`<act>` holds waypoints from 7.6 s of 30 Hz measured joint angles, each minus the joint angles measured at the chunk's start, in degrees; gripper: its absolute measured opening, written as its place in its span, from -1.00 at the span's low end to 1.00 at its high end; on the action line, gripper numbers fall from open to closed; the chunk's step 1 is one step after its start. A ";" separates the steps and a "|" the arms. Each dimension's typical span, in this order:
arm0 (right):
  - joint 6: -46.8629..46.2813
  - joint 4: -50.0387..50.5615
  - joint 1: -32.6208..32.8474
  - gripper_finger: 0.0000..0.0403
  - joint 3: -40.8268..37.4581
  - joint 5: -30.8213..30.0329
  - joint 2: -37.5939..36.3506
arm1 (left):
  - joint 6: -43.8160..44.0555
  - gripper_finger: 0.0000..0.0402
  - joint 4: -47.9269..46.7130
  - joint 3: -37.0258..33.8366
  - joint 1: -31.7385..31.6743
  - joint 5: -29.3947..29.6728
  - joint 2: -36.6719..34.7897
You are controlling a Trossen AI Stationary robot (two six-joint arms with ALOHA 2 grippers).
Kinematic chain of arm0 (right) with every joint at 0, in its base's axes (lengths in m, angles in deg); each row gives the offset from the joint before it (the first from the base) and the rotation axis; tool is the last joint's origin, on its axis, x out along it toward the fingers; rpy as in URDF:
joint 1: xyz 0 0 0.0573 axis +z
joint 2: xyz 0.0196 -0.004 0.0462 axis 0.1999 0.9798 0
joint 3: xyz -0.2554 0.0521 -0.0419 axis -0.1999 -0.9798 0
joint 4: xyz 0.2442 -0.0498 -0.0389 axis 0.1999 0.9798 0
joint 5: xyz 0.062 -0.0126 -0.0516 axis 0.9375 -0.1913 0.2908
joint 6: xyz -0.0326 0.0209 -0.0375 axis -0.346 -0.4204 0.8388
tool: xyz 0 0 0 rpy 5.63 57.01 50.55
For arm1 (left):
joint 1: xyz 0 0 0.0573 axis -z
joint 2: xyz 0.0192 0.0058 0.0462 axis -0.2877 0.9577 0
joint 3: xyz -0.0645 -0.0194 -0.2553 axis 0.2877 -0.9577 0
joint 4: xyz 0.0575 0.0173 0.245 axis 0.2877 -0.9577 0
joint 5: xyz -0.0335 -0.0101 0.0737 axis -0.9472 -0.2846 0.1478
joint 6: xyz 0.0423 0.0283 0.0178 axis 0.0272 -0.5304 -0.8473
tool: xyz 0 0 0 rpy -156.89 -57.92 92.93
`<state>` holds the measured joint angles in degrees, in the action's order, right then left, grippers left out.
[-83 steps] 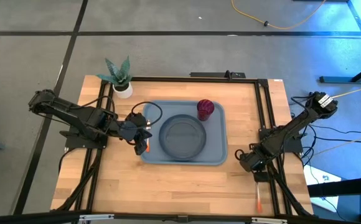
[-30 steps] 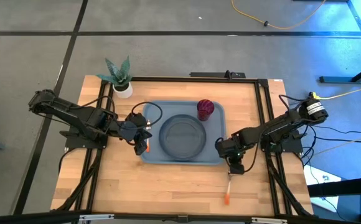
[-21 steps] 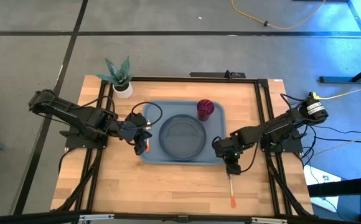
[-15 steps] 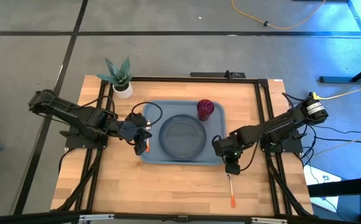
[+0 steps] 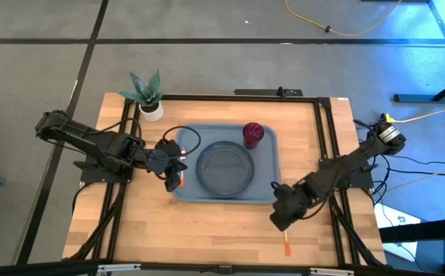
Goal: Pick and place plate/cup/fork/spoon on tray
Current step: Put the orange fork on the blue tray
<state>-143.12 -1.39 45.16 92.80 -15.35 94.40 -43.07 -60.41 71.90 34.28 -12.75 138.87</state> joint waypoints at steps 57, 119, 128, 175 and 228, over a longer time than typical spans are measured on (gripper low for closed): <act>-16.25 -7.75 2.42 -0.55 -2.36 -1.29 16.72 | -4.61 -1.00 -0.09 0.00 -0.02 0.02 -0.02; 42.64 15.05 -9.91 -1.00 42.71 -2.59 41.44 | -9.13 -1.00 -0.16 0.00 -0.02 -1.24 -0.02; 53.08 17.15 -9.40 -1.00 48.33 -13.42 46.49 | -10.60 -1.00 -0.17 0.00 -0.02 -1.22 -0.02; 49.81 41.06 -7.81 -0.83 72.91 -22.04 46.21 | -10.92 -0.75 0.94 0.00 -0.68 -7.76 0.15; 45.88 40.93 9.96 -0.83 72.74 -39.64 8.48 | -78.49 -0.66 32.74 0.02 14.49 3.78 40.30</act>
<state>-97.24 39.54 55.13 165.54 -54.98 102.88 -121.56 -27.67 71.93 48.77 -8.97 179.17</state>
